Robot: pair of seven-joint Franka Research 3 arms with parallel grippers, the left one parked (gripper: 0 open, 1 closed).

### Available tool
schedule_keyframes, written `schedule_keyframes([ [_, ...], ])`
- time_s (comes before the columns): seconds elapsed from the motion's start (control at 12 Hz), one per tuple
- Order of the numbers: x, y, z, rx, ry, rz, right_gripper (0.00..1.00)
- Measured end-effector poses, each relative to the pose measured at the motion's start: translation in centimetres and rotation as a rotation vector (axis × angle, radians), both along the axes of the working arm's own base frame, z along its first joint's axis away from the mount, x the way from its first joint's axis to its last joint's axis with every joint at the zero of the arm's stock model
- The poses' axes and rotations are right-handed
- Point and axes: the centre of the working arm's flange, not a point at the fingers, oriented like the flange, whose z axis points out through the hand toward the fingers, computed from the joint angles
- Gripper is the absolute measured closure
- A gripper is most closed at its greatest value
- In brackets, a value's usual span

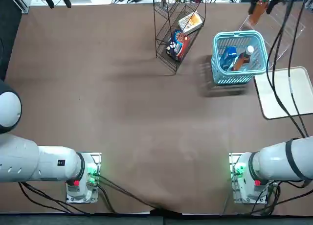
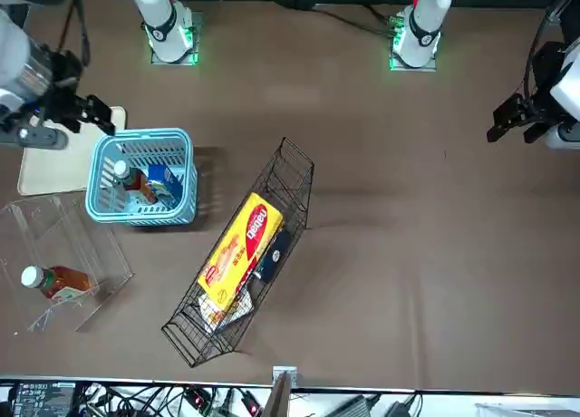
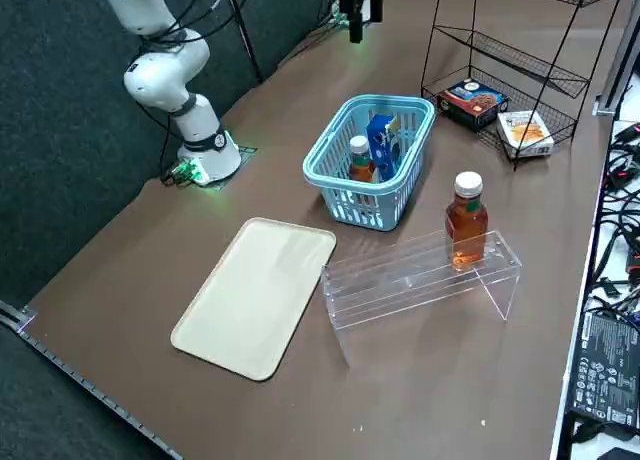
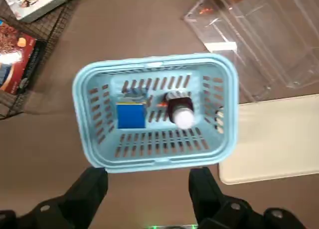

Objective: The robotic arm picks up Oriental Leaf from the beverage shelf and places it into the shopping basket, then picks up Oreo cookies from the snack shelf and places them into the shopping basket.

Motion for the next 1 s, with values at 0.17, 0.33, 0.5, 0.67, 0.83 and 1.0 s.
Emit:
schedule_keyframes([
  [0.17, -0.4, -2.7, 0.9, 0.004, -0.004, -0.001, 0.0],
  [0.33, -0.4, -4.3, 1.0, 0.006, -0.005, -0.002, 0.0],
  [0.5, -0.4, -5.0, 0.8, 0.007, -0.002, -0.008, 0.0],
  [0.67, -0.4, -4.9, 0.7, 0.007, -0.003, -0.006, 0.0],
  [0.83, -0.3, -4.8, 0.7, 0.007, -0.007, -0.005, 0.0],
  [1.0, -0.3, -4.7, 0.6, 0.007, -0.008, -0.003, 0.0],
])
